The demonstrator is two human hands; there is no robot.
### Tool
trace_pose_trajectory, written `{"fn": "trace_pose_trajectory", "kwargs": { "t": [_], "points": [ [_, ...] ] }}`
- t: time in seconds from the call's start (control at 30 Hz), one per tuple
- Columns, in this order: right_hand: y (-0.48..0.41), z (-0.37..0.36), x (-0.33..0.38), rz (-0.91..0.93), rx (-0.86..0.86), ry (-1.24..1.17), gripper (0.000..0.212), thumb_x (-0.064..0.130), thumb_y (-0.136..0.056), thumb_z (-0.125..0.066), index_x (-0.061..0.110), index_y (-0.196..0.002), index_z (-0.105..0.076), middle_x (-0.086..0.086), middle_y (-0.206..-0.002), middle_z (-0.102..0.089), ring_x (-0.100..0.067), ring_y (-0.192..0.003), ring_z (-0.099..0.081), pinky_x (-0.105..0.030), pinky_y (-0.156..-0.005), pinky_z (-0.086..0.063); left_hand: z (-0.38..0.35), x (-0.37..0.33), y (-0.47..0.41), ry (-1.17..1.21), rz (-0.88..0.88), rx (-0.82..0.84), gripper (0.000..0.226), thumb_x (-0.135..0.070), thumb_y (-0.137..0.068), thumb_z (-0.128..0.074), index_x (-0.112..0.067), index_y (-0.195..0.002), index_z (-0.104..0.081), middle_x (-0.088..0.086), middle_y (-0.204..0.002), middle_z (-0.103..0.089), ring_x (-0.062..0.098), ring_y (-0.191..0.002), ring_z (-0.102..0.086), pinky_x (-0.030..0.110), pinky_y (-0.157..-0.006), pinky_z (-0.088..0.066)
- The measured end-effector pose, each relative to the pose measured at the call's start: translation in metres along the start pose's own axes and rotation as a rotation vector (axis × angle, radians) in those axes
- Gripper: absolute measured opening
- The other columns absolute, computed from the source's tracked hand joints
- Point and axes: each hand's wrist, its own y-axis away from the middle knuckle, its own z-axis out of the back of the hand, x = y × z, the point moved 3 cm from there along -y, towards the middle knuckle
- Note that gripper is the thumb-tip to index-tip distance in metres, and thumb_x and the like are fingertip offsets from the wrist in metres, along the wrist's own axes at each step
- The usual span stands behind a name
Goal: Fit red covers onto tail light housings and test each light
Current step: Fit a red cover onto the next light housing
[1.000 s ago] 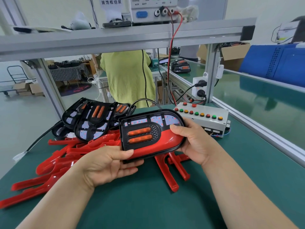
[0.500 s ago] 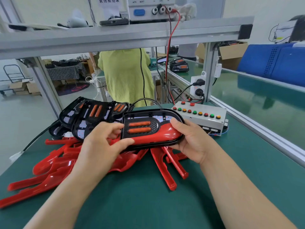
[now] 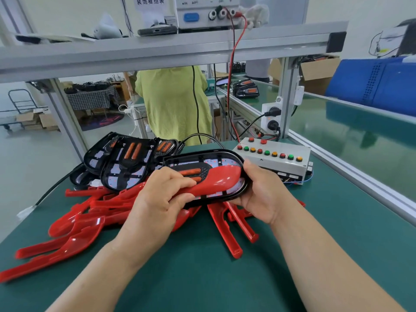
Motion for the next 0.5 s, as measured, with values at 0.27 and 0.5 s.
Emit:
{"fn": "trace_pose_trajectory", "kwargs": {
  "t": [0.27, 0.5],
  "points": [
    [0.0008, -0.0014, -0.0003, 0.016, 0.019, 0.027, 0.043, 0.031, -0.109, -0.029, 0.008, -0.119, -0.064, -0.016, -0.109, -0.074, -0.026, -0.091, -0.073, -0.041, -0.067, -0.061, -0.0032, -0.0024, 0.0006, -0.016, -0.015, 0.024, 0.023, -0.002, -0.087, -0.069, -0.009, -0.109, -0.073, -0.006, -0.099, -0.058, 0.014, -0.099, -0.059, 0.024, -0.087, -0.048],
    [-0.0011, -0.0008, -0.0028, 0.029, 0.012, 0.006, 0.043, 0.031, -0.108, -0.031, 0.007, -0.116, -0.066, -0.017, -0.108, -0.074, -0.028, -0.089, -0.074, -0.042, -0.065, -0.061, -0.0065, 0.0001, 0.0018, -0.031, -0.023, 0.022, 0.024, -0.001, -0.086, -0.070, -0.009, -0.109, -0.074, -0.005, -0.098, -0.059, 0.012, -0.100, -0.058, 0.013, -0.089, -0.042]
  ]
}}
